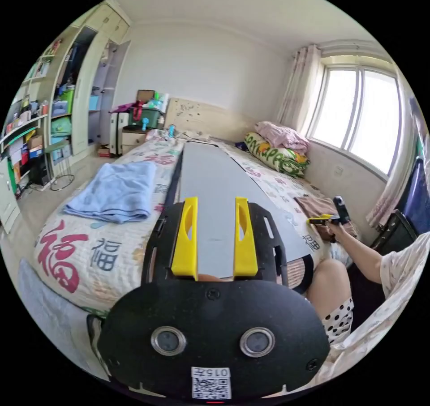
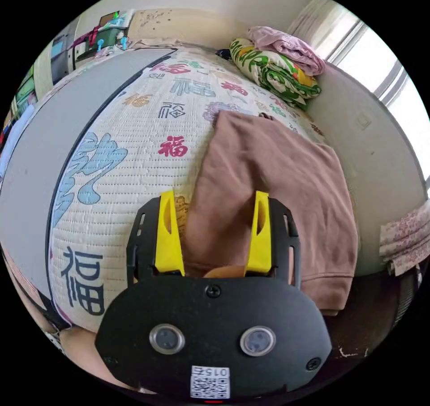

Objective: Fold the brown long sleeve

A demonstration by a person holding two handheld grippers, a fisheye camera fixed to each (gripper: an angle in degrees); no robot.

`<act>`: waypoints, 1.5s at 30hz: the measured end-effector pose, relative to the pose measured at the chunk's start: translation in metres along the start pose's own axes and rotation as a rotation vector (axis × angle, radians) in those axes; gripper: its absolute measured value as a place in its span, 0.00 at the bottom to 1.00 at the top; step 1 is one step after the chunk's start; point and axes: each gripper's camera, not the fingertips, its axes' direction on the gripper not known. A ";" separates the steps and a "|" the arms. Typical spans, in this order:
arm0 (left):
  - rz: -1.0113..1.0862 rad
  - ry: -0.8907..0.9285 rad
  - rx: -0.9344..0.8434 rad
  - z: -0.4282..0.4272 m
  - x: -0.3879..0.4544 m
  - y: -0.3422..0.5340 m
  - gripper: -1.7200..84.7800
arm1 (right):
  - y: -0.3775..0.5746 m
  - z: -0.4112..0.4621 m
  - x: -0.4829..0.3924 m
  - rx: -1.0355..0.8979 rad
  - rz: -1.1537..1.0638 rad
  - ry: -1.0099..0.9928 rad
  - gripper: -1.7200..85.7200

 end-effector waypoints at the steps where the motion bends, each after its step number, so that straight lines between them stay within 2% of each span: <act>1: 0.023 0.051 -0.030 0.019 0.017 -0.006 0.16 | -0.008 -0.002 -0.004 -0.011 -0.018 -0.005 0.24; 3: 0.068 0.136 -0.069 0.050 0.046 -0.018 0.16 | -0.021 -0.026 0.008 -0.014 0.031 -0.044 0.17; 4: 0.104 0.199 -0.098 0.073 0.069 -0.027 0.16 | -0.027 -0.043 0.015 -0.004 0.038 0.054 0.10; 6: 0.159 0.301 -0.145 0.109 0.106 -0.041 0.17 | -0.029 -0.066 0.025 0.029 -0.033 0.082 0.09; 8: 0.204 0.403 -0.186 0.146 0.147 -0.056 0.17 | -0.037 -0.095 0.045 0.040 -0.002 0.031 0.08; 11: 0.264 0.571 -0.294 0.217 0.222 -0.075 0.18 | -0.047 -0.147 0.102 0.095 0.256 -0.228 0.07; 13: 0.263 0.678 -0.418 0.277 0.278 -0.083 0.19 | -0.036 -0.173 0.145 0.172 0.481 -0.476 0.07; 16: 0.205 0.772 -0.533 0.344 0.332 -0.086 0.19 | -0.018 -0.205 0.163 0.271 0.615 -0.640 0.04; 20: 0.139 0.785 -0.613 0.401 0.372 -0.088 0.18 | -0.008 -0.249 0.149 0.361 0.625 -0.646 0.03; 25: 0.023 0.863 -0.576 0.435 0.391 -0.094 0.20 | 0.016 -0.298 0.137 0.496 0.671 -0.814 0.04; 28: 0.060 0.864 -0.559 0.448 0.398 -0.108 0.20 | 0.042 -0.331 0.127 0.629 0.743 -0.872 0.06; 31: 0.116 0.803 -0.516 0.460 0.402 -0.127 0.20 | 0.059 -0.366 0.110 0.648 0.797 -0.809 0.06; 35: 0.104 0.787 -0.518 0.482 0.403 -0.151 0.20 | 0.052 -0.420 0.073 0.593 0.606 -0.673 0.09; 39: 0.158 0.726 -0.493 0.504 0.410 -0.174 0.20 | 0.027 -0.500 0.014 0.580 0.346 -0.438 0.14; 42: -0.029 0.700 -0.516 0.531 0.396 -0.181 0.21 | -0.005 -0.528 -0.034 0.579 0.182 -0.323 0.15; 45: -0.278 0.829 -0.513 0.556 0.381 -0.182 0.20 | -0.044 -0.518 -0.081 0.454 0.041 -0.352 0.19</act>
